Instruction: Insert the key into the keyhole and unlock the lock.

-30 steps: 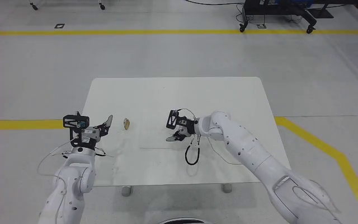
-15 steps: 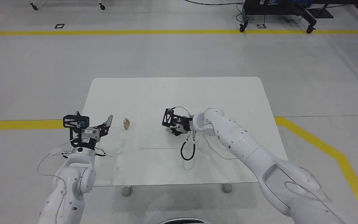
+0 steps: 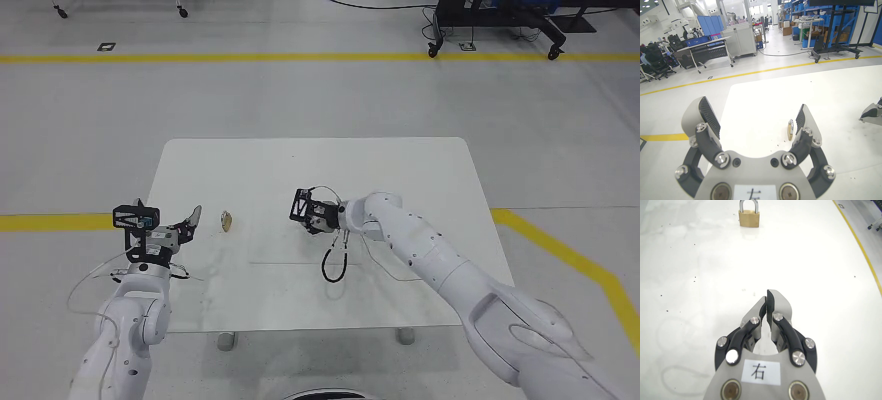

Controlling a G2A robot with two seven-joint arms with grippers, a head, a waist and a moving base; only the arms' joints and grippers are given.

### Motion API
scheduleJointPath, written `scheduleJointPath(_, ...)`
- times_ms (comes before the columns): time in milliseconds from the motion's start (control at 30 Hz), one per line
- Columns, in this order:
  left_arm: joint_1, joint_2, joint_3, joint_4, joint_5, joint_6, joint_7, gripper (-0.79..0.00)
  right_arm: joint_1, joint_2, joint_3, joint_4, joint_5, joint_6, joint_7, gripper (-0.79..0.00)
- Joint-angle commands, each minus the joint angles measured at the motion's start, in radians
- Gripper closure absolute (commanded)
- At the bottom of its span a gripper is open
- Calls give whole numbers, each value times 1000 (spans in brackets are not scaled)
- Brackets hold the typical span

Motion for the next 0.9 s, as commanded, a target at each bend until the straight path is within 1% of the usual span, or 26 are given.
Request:
scheduleJointPath(0,0,0,0,0,0,0,0,-785,-27,23,40,-43,-13,-7,-69,0)
scheduleJointPath(67,0,0,0,0,0,0,0,-785,-68,50,94,-96,-22,4,-161,0)
scheduleJointPath(133,0,0,0,0,0,0,0,-785,-126,80,154,-155,-34,-8,-275,0)
scheduleJointPath(200,0,0,0,0,0,0,0,-785,-183,110,214,-208,-45,-40,-376,0)
scheduleJointPath(300,0,0,0,0,0,0,0,-785,-259,148,295,-271,-54,-125,-492,0)
scheduleJointPath(667,0,0,0,0,0,0,0,-785,-259,148,295,-271,-54,-125,-492,0)
scheduleJointPath(733,-2,-2,9,-15,-59,-53,-11,-785,-261,147,295,-270,-50,-121,-490,0)
scheduleJointPath(767,-7,-1,6,-21,-113,-98,-35,-785,-266,145,296,-271,-31,-105,-481,0)
scheduleJointPath(833,-29,1,0,-23,-230,-206,-117,-785,-270,140,293,-279,26,-121,-489,0)
scheduleJointPath(867,-46,2,2,-19,-315,-278,-174,-785,-268,138,294,-276,50,-130,-496,0)
